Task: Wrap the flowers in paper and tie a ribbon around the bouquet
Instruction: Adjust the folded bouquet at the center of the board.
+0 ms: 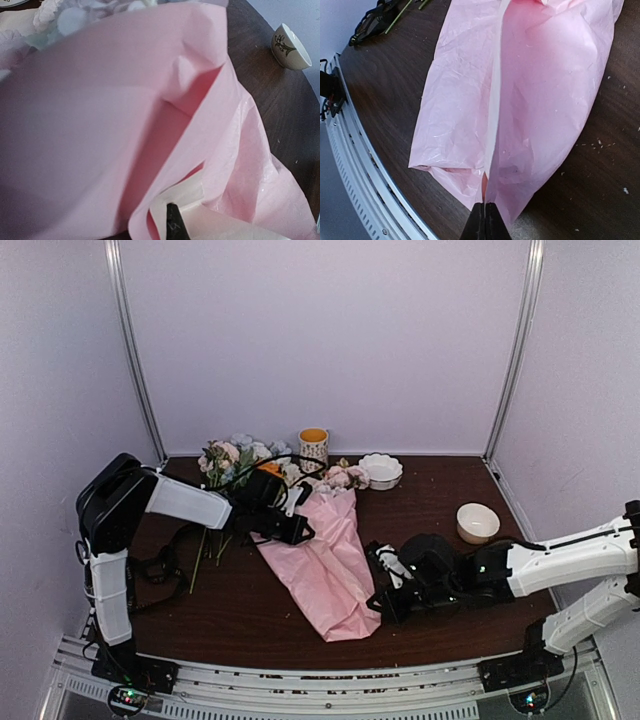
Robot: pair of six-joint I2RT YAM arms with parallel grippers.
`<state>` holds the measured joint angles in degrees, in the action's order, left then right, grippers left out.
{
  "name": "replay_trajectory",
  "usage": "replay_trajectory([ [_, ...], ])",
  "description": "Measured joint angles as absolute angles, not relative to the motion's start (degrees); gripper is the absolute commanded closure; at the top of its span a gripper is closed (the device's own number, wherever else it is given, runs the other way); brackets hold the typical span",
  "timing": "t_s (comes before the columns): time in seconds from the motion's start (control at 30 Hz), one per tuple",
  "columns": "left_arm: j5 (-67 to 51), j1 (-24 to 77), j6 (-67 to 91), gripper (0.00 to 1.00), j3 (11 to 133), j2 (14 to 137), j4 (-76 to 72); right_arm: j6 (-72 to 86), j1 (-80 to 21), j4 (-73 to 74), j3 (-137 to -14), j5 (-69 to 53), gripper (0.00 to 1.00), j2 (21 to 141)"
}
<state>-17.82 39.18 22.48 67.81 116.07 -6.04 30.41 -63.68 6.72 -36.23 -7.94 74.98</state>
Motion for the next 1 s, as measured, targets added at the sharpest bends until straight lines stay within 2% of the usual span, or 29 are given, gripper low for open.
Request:
replay_trajectory([
  [0.13,-17.8,38.6,22.7,1.00,67.8,116.2,-6.0,26.8,-70.5,16.3,-46.5,3.9,1.00,80.2],
  [0.43,-18.5,38.4,23.1,1.00,67.5,116.3,-6.0,15.1,-81.6,26.8,-61.7,15.7,0.98,99.7],
  [0.5,-18.8,38.3,23.2,1.00,67.3,116.3,-6.0,13.1,-82.7,27.5,-63.8,16.8,0.89,102.7],
  [0.57,-18.8,38.3,23.3,1.00,67.2,116.3,-6.2,11.5,-83.2,28.1,-64.3,16.5,0.72,103.8],
  [0.7,-18.9,38.2,23.5,1.00,67.0,116.3,-6.5,10.1,-83.7,28.8,-64.1,14.5,0.46,102.2],
  [0.77,-18.9,38.2,23.6,1.00,66.9,116.3,-6.7,8.7,-83.5,28.4,-63.0,12.3,0.40,98.7],
  [0.9,-19.0,38.2,23.7,1.00,66.8,116.3,-7.0,8.8,-80.1,24.3,-59.1,4.2,0.40,87.3],
  [1.0,-19.1,38.1,23.8,1.00,66.7,116.3,-7.2,10.5,-73.5,17.9,-55.8,-3.1,0.54,80.1],
])
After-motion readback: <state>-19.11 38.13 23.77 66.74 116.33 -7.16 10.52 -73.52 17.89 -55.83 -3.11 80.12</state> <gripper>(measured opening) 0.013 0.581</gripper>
